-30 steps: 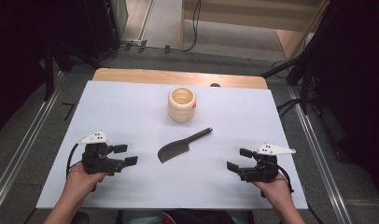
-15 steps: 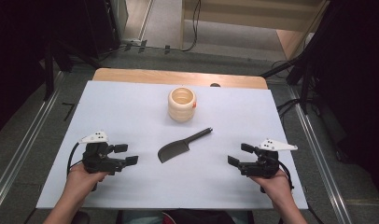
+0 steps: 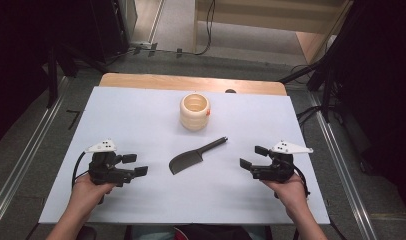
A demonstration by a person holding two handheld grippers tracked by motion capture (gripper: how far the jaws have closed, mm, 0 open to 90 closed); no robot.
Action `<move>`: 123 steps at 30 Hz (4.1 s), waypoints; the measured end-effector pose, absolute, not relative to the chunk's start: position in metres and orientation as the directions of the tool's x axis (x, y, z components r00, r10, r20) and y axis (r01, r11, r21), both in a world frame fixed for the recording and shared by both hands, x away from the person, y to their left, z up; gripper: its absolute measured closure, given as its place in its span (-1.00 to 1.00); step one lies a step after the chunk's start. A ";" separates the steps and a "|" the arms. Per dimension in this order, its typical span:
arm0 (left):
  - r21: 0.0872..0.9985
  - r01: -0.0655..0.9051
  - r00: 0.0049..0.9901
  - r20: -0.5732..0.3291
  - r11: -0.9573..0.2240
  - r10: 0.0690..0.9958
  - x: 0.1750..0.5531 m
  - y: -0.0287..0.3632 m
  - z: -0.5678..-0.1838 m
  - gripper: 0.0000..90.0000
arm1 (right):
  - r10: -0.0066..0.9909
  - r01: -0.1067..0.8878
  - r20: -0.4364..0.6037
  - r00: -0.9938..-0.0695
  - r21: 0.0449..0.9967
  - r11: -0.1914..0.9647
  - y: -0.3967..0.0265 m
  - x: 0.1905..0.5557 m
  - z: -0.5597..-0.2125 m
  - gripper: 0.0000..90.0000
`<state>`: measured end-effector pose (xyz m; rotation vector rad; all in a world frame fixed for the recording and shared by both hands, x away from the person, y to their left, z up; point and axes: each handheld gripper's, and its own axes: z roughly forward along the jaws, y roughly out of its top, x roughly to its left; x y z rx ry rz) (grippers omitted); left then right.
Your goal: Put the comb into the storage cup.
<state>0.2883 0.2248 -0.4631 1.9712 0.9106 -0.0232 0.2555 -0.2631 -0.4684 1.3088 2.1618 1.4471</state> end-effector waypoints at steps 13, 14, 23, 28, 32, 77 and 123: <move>0.740 0.607 0.725 -0.365 -0.291 0.584 0.289 0.225 -0.464 -0.46 | 0.777 0.558 0.261 -0.572 0.819 0.136 -0.246 0.275 -0.470 -0.69; 0.740 0.607 0.725 -0.365 -0.290 0.584 0.289 0.225 -0.464 -0.46 | 0.777 0.560 0.261 -0.572 0.817 0.139 -0.244 0.276 -0.470 -0.69; 0.740 0.606 0.726 -0.365 -0.292 0.583 0.289 0.224 -0.464 -0.46 | 0.774 0.555 0.247 -0.583 0.817 0.157 -0.234 0.289 -0.467 -0.69; 0.740 0.606 0.726 -0.365 -0.292 0.582 0.289 0.224 -0.464 -0.46 | 0.775 0.554 0.246 -0.583 0.818 0.157 -0.231 0.296 -0.466 -0.69; 0.740 0.605 0.728 -0.365 -0.294 0.580 0.289 0.224 -0.463 -0.46 | 0.779 0.556 0.241 -0.579 0.816 0.160 -0.229 0.301 -0.466 -0.69; 0.736 0.596 0.741 -0.352 -0.319 0.572 0.288 0.223 -0.464 -0.46 | 0.786 0.571 0.228 -0.575 0.799 0.186 -0.200 0.355 -0.469 -0.68; 0.740 0.600 0.731 -0.352 -0.304 0.585 0.285 0.228 -0.464 -0.46 | 0.840 0.571 0.175 -0.514 0.801 0.182 -0.187 0.373 -0.516 0.94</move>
